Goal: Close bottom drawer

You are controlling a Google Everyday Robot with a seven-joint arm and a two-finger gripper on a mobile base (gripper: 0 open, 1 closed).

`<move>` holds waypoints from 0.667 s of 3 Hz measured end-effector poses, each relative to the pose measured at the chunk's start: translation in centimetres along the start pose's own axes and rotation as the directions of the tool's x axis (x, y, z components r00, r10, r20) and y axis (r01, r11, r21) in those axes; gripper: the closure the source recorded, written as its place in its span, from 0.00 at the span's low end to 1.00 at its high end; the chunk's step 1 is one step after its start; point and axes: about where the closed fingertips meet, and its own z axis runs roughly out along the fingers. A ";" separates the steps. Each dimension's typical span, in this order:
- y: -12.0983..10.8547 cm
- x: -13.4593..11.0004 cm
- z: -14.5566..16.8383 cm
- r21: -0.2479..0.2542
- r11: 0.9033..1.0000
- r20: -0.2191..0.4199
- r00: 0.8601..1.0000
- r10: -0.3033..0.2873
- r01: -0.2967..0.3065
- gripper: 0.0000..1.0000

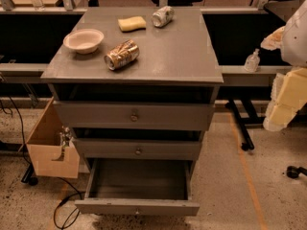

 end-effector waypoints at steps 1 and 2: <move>0.1 0.0 0.2 -0.002 1.000 0.002 1.000 -0.001 0.001 0.00; 2.5 0.0 3.1 -0.035 0.999 0.036 0.999 -0.008 0.010 0.00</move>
Offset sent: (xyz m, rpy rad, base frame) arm -0.0367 0.0268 -0.0969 0.0993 0.0745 0.0647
